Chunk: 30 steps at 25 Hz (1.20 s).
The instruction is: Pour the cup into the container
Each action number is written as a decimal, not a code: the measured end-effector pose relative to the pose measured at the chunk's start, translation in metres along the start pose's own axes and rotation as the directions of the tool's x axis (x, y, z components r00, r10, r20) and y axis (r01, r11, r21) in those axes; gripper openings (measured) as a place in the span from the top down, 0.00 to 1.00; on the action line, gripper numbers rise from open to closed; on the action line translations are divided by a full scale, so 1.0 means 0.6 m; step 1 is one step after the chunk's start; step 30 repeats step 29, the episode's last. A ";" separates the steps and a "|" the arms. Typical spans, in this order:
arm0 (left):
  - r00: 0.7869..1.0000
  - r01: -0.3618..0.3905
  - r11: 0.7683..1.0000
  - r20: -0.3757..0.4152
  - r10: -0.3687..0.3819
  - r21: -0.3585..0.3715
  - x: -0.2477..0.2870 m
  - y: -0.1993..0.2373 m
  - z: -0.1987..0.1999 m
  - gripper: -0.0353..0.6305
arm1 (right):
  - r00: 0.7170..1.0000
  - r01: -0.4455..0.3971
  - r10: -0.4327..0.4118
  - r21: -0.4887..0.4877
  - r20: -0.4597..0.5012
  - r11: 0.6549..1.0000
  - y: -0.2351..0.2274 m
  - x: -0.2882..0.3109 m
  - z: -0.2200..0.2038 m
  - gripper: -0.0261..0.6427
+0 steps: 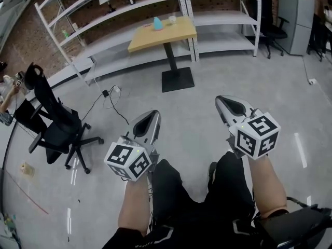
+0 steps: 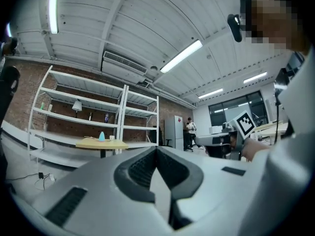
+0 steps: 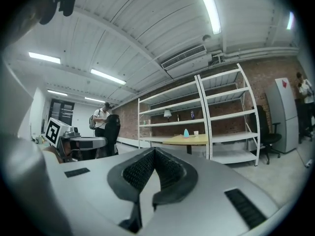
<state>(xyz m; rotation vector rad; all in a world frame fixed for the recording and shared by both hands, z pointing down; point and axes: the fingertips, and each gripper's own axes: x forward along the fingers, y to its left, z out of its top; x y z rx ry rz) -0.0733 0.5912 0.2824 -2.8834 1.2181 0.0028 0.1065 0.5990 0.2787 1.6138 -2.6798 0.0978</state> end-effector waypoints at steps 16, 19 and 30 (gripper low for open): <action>1.000 -0.012 0.999 -0.004 0.012 -0.030 -0.052 -0.031 0.005 0.95 | 1.000 0.004 -0.004 -0.005 0.019 1.000 0.043 -0.048 0.008 0.96; 1.000 -0.005 1.000 -0.004 0.005 -0.023 -0.049 -0.033 0.003 0.95 | 1.000 0.007 -0.007 -0.013 0.023 1.000 0.040 -0.045 0.008 0.96; 1.000 -0.006 1.000 0.000 0.006 -0.014 -0.034 -0.034 0.005 0.95 | 1.000 0.012 -0.011 -0.016 0.022 1.000 0.023 -0.039 0.007 0.96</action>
